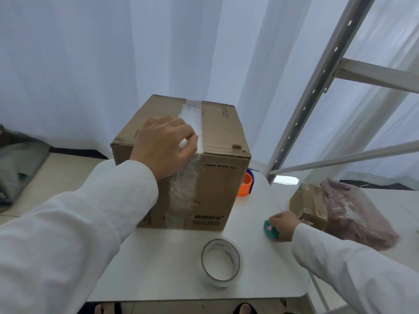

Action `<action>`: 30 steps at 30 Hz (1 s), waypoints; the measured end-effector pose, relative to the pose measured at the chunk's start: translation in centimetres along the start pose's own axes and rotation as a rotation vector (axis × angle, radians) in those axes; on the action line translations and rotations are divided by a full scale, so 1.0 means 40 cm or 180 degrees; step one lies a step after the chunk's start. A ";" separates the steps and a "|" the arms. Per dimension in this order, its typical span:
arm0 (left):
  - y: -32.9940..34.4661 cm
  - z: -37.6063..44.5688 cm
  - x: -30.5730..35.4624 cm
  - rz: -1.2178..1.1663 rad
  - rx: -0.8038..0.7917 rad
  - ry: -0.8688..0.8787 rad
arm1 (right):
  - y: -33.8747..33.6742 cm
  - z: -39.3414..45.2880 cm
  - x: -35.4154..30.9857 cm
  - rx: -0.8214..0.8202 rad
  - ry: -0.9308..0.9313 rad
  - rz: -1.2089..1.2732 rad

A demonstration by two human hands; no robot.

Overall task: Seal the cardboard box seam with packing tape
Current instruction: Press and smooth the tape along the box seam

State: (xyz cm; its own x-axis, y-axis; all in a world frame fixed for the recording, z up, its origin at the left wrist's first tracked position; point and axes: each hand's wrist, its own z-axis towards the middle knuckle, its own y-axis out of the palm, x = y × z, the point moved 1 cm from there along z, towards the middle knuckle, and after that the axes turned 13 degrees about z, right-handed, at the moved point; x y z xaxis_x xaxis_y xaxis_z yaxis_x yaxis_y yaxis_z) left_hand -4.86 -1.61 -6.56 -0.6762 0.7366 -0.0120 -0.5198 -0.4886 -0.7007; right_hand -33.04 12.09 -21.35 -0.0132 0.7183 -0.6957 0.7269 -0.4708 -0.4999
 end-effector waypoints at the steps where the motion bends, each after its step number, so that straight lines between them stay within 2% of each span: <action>1: 0.001 0.000 0.002 -0.0014 0.0002 0.0019 | -0.008 -0.004 0.010 0.0000 0.0173 0.0333; 4: 0.007 0.000 -0.001 -0.0113 -0.0036 0.0028 | -0.021 -0.015 0.033 -0.0059 0.0408 0.0749; 6: 0.008 0.000 -0.005 -0.0195 -0.0045 0.0023 | -0.023 -0.025 0.041 -0.0100 0.0415 0.0482; 8: 0.009 0.001 -0.005 -0.0235 -0.0039 0.0020 | -0.023 -0.044 0.035 0.0070 0.0020 -0.0450; 10: 0.010 0.001 -0.005 -0.0243 -0.0041 0.0008 | -0.015 -0.070 0.016 0.0270 -0.0814 -0.1760; 11: 0.011 0.000 -0.005 -0.0247 -0.0048 0.0000 | -0.004 -0.090 0.001 0.0265 -0.1181 -0.2010; 14: 0.011 -0.002 -0.006 -0.0257 -0.0062 -0.0017 | 0.050 -0.170 -0.041 -0.0352 -0.1591 -0.2131; 16: 0.011 -0.002 -0.004 -0.0271 -0.0051 -0.0035 | 0.100 -0.212 -0.051 -0.0798 -0.1643 -0.2605; 19: 0.009 -0.002 -0.002 -0.0270 -0.0064 -0.0071 | 0.165 -0.246 -0.038 -0.1152 -0.1653 -0.3398; 24: 0.007 -0.006 -0.006 -0.0279 -0.0085 -0.0032 | 0.135 -0.217 -0.056 -0.1464 -0.1332 -0.2955; 30: 0.010 -0.004 -0.010 -0.0284 -0.0087 -0.0021 | 0.011 -0.154 -0.088 -0.0771 -0.1301 -0.2736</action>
State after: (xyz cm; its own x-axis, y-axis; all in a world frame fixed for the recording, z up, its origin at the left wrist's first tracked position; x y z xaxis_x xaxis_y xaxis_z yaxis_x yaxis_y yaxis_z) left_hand -4.72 -2.00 -6.95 -0.6313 0.7735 0.0560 -0.5638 -0.4082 -0.7180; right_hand -28.43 12.51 -15.96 -0.8071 0.5130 -0.2921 0.4790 0.2798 -0.8320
